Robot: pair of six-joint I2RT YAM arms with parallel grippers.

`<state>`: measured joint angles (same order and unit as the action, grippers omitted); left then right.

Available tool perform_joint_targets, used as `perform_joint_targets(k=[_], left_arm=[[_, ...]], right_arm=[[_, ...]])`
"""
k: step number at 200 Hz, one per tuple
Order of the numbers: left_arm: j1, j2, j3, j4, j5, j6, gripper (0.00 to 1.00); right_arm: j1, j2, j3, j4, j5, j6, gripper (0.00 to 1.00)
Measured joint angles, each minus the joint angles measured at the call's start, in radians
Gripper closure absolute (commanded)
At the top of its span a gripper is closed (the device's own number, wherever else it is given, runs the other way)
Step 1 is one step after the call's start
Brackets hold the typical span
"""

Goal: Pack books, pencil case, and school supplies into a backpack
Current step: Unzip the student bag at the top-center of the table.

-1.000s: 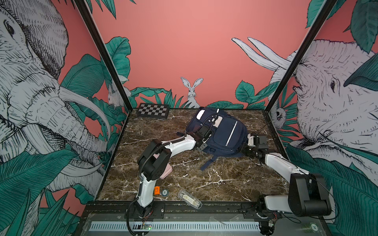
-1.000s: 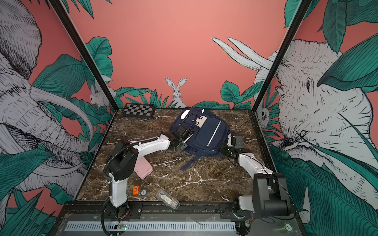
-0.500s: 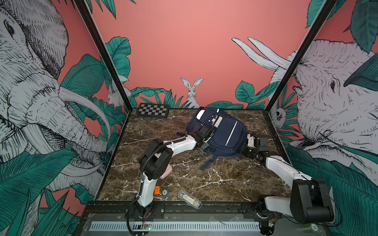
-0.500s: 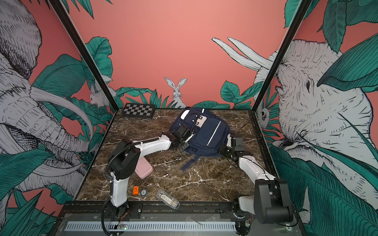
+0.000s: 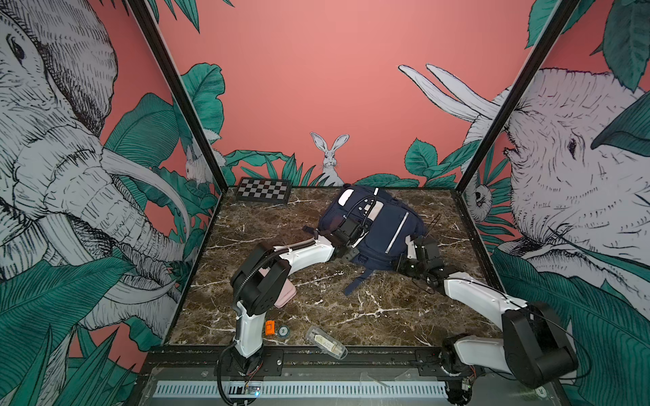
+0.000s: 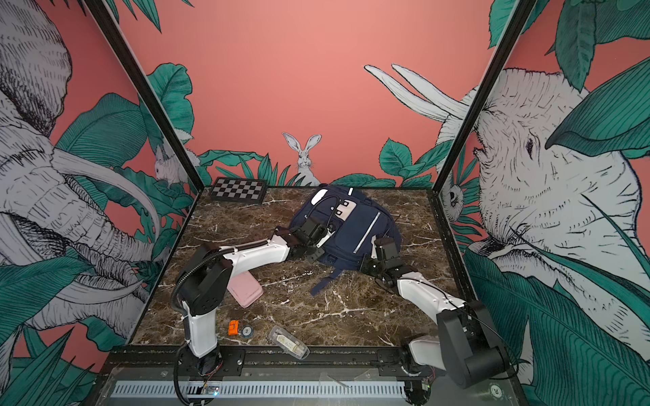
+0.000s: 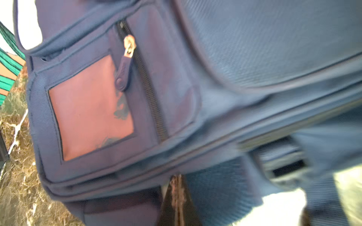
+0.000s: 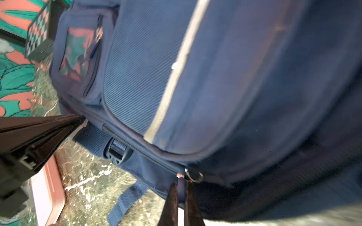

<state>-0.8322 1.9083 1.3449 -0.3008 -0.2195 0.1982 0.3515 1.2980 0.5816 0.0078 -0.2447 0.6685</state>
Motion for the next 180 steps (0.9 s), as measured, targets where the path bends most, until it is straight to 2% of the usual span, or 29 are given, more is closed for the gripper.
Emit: perform_joint_targets(k=[30,67,85,112,142,180], left_arm=[[-0.014,-0.060,-0.053,0.017,0.001,-0.015,1.00],[-0.015,-0.082,-0.096,0.023,-0.003,-0.034,1.00],[-0.015,-0.082,-0.121,0.024,-0.019,-0.042,1.00],[-0.004,-0.089,-0.172,0.024,-0.072,-0.066,1.00],[0.037,-0.117,-0.217,0.029,-0.104,-0.102,1.00],[0.063,-0.180,-0.210,0.060,-0.112,-0.118,0.75]], right_arm=[[0.101,0.131,0.077,0.039,0.027,0.052,1.00],[0.212,0.352,0.245,0.110,0.040,0.110,1.00],[0.240,0.398,0.284,0.150,0.056,0.134,1.00],[0.246,0.370,0.267,0.163,0.087,0.151,1.00],[0.240,0.245,0.192,0.142,0.120,0.141,1.00],[0.192,0.119,0.090,0.106,0.133,0.109,1.00]])
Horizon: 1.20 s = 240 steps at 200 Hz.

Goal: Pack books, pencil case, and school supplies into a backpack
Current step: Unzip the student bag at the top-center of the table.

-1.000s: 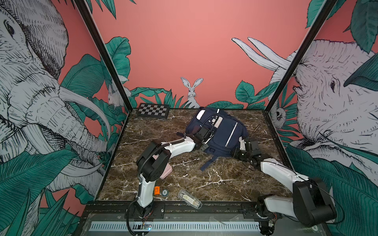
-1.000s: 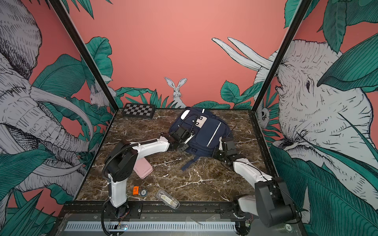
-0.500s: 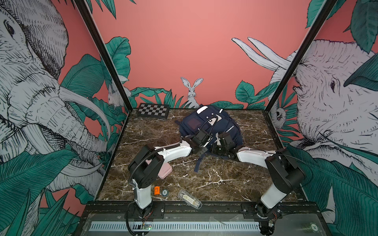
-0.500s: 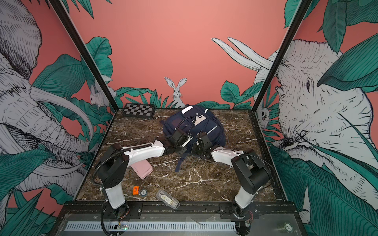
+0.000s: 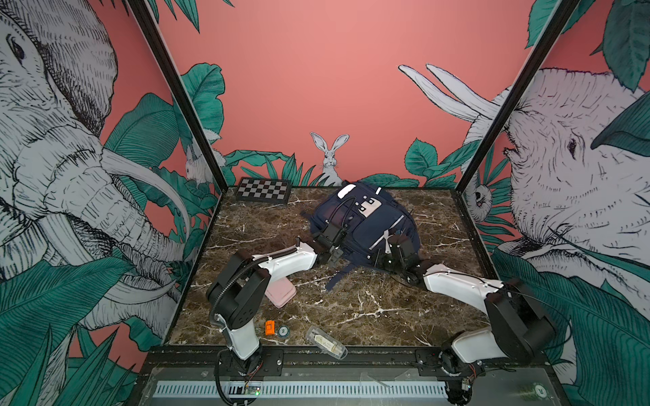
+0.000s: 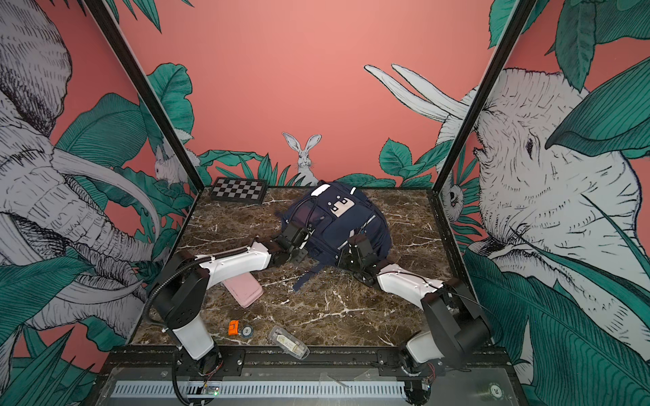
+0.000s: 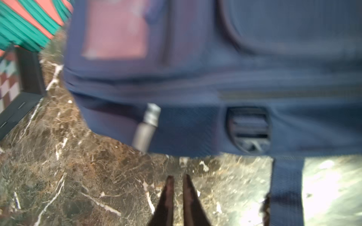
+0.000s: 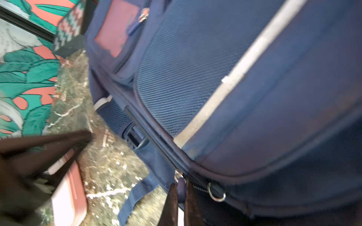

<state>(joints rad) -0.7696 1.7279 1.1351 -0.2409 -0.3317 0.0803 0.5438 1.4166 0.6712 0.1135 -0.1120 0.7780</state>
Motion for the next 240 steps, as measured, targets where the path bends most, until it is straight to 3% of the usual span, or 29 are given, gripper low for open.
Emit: perform_joint_targets(k=[62,81,95,111,161,197,240], left_arm=[[0.008,0.113,0.215,0.002,0.022,0.017,0.73],[0.010,0.149,0.210,-0.011,0.055,0.007,0.64],[0.010,0.157,0.184,-0.014,0.073,-0.008,0.55],[0.010,0.158,0.163,-0.017,0.100,-0.018,0.52],[0.013,0.164,0.139,0.000,0.209,-0.046,0.53],[0.015,0.168,0.102,0.040,0.224,-0.052,0.53],[0.015,0.164,0.065,0.095,0.225,-0.055,0.54]], right_arm=[[-0.272,-0.220,-0.090,-0.155,-0.068,-0.089,1.00],[-0.303,-0.225,-0.076,-0.188,-0.079,-0.114,1.00],[-0.302,-0.207,-0.074,-0.189,-0.099,-0.122,1.00],[-0.302,-0.180,-0.080,-0.182,-0.119,-0.126,1.00],[-0.229,-0.108,-0.088,-0.130,-0.113,-0.108,1.00],[-0.106,0.008,-0.033,-0.071,-0.072,-0.063,1.00],[-0.028,0.156,0.079,-0.023,-0.033,-0.002,1.00]])
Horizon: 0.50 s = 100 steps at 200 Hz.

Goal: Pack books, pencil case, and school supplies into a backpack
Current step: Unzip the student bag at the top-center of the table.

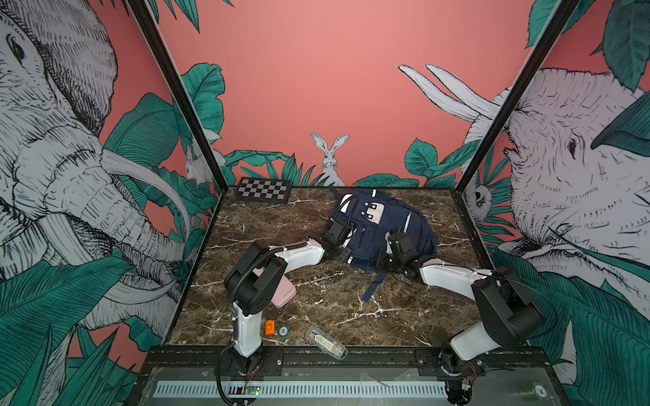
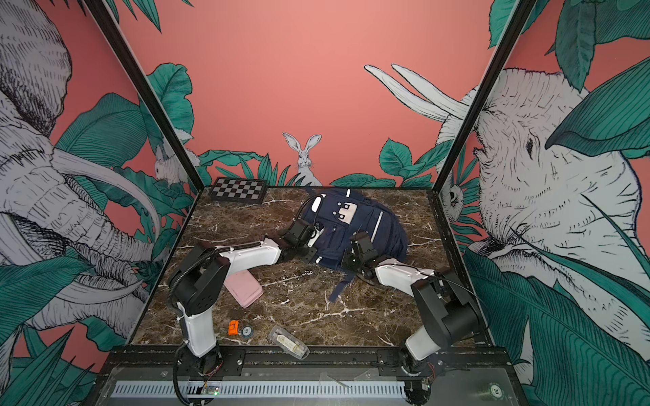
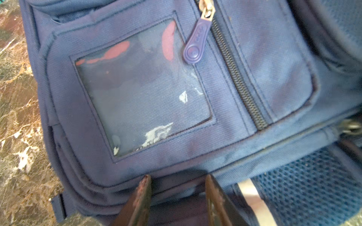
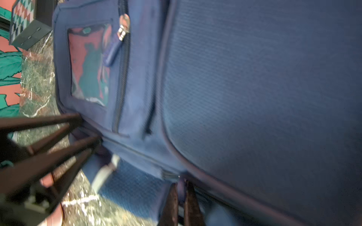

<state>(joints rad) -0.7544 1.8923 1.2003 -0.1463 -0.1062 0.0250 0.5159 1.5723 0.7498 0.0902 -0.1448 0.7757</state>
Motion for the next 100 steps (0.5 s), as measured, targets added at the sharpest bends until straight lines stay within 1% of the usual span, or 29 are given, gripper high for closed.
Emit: perform_joint_targets(k=[20,42,53,75,100], left_arm=[[0.004,-0.006,-0.011,0.012,-0.018,0.000,0.54],[0.009,-0.008,-0.011,0.008,-0.037,0.002,0.53],[0.011,-0.010,-0.011,0.006,-0.047,0.002,0.53],[0.015,-0.010,-0.002,-0.013,-0.067,0.005,0.52],[0.035,-0.010,0.031,-0.074,-0.091,0.002,0.52]], right_arm=[[0.009,0.052,0.038,0.008,0.010,0.020,0.99],[0.017,0.045,0.040,0.006,0.014,0.030,0.74],[0.022,0.028,0.040,0.000,0.014,0.026,0.68],[0.028,-0.077,0.020,-0.040,0.027,0.017,0.61],[0.029,-0.232,-0.003,-0.117,0.064,-0.010,0.58]])
